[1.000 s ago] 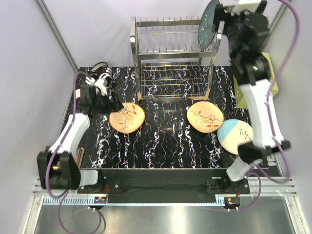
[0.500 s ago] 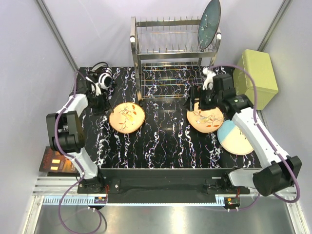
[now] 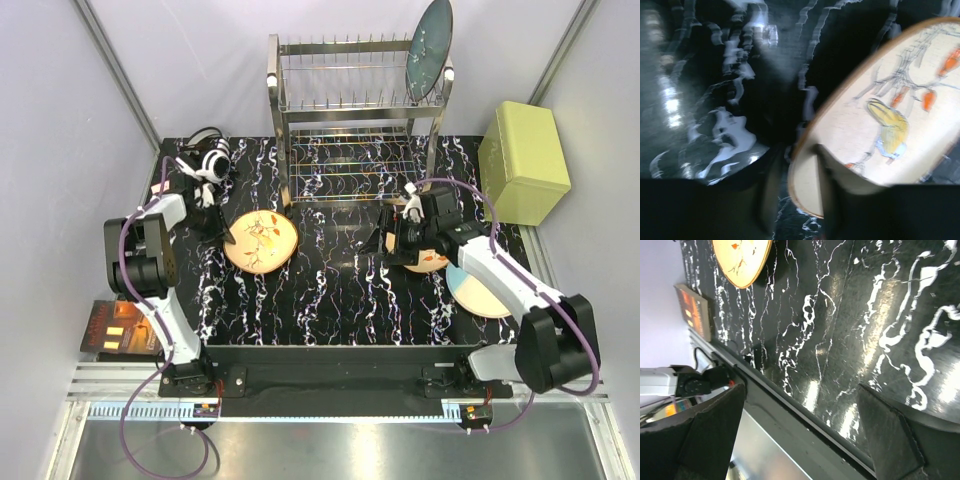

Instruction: Load the plates into the dish rack

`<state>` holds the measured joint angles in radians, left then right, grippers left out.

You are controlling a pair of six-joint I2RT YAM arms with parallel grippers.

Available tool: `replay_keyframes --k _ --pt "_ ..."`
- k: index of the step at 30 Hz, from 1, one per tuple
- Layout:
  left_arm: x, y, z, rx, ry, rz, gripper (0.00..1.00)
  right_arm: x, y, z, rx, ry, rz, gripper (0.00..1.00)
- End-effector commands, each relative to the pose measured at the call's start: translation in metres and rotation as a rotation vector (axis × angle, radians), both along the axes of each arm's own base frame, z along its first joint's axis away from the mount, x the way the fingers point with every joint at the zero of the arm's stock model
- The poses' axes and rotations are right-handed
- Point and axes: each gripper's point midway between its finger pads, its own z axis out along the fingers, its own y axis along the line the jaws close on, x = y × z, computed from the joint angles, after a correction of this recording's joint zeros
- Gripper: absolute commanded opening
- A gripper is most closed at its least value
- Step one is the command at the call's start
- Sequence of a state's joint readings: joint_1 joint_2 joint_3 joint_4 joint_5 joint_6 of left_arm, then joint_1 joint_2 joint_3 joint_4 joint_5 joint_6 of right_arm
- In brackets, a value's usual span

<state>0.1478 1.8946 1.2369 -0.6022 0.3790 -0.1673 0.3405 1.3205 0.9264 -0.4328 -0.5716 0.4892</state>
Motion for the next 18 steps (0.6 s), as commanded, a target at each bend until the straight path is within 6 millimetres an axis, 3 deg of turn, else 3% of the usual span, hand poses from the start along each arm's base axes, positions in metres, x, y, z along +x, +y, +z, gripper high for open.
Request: replay_keyframes --k 1,3,5,9,13,18 --pt "0.01 -0.011 0.002 -0.071 -0.028 -0.057 0.24 0.011 0.02 0.005 0.119 -0.014 0.022 0.98" --pt "0.005 -0.016 -0.003 -0.099 -0.016 -0.077 0.06 0.014 0.021 -0.007 0.127 0.012 0.004 0.98" --pt "-0.01 -0.023 -0.005 -0.131 0.01 -0.09 0.0 0.01 0.025 -0.023 0.152 0.07 -0.008 0.98" --pt "-0.049 -0.042 -0.001 -0.218 0.041 -0.105 0.0 0.006 0.027 -0.045 0.167 0.118 -0.012 1.0" --pt "-0.091 -0.051 -0.014 -0.255 0.112 -0.129 0.0 0.01 0.035 -0.063 0.199 0.136 0.013 0.99" --pt "-0.11 -0.08 -0.016 -0.346 0.161 -0.212 0.0 0.012 0.059 -0.08 0.231 0.143 0.068 0.94"
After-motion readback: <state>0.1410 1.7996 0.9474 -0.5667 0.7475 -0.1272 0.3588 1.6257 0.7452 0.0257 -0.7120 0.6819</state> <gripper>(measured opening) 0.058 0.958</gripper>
